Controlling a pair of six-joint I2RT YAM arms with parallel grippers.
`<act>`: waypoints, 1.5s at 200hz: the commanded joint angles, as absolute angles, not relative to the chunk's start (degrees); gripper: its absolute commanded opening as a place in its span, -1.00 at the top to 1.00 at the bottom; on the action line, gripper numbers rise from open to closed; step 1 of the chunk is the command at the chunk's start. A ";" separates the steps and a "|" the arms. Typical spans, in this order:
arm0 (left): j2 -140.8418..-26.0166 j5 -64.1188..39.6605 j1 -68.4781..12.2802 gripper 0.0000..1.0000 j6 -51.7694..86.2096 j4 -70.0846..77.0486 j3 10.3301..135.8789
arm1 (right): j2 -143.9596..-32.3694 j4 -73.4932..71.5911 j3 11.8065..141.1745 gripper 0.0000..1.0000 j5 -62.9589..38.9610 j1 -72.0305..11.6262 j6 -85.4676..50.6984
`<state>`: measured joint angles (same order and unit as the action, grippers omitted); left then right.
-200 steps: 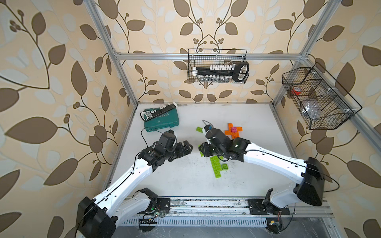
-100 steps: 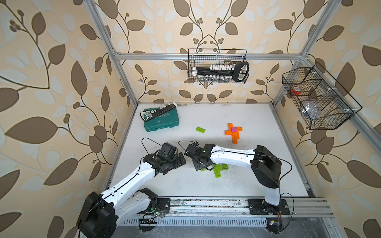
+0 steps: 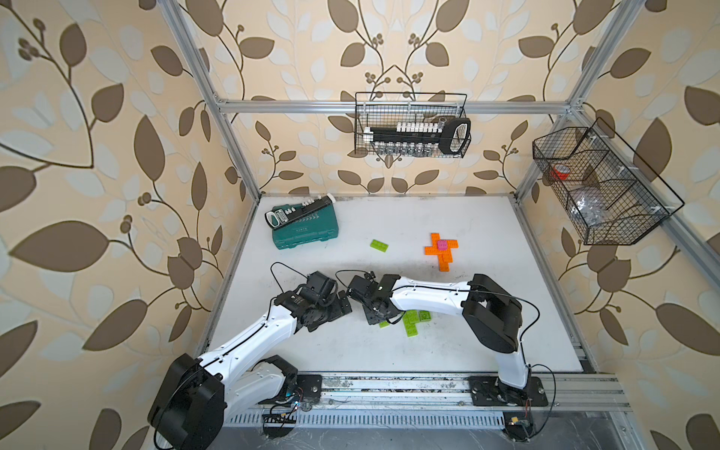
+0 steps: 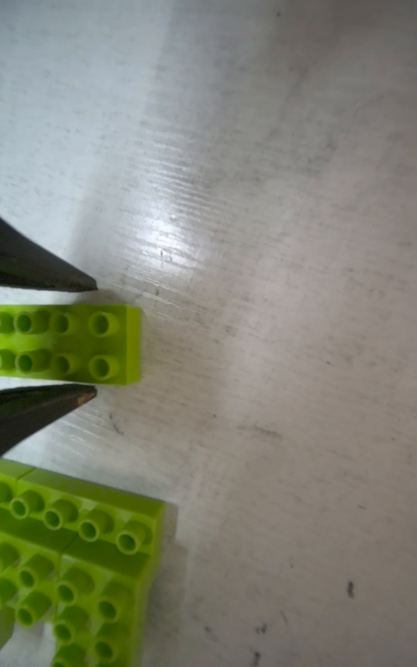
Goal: Assemble a small pinwheel with lego
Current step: Adjust the lego brick at the center of the board, then pick up the lego brick from the center of the board.
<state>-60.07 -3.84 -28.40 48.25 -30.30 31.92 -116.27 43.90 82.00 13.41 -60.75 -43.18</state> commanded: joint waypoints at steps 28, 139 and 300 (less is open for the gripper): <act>-58.89 -1.46 -30.27 -0.97 48.63 -30.78 31.41 | -112.48 43.49 81.93 0.09 11.06 -60.65 -41.98; -64.07 -2.30 -44.27 -0.51 56.95 -12.09 27.16 | -103.27 48.18 74.73 0.16 6.71 -57.83 -36.09; -63.98 -18.55 -29.26 -0.49 55.12 -0.40 20.90 | -113.59 53.22 82.73 0.58 2.11 -57.66 -42.92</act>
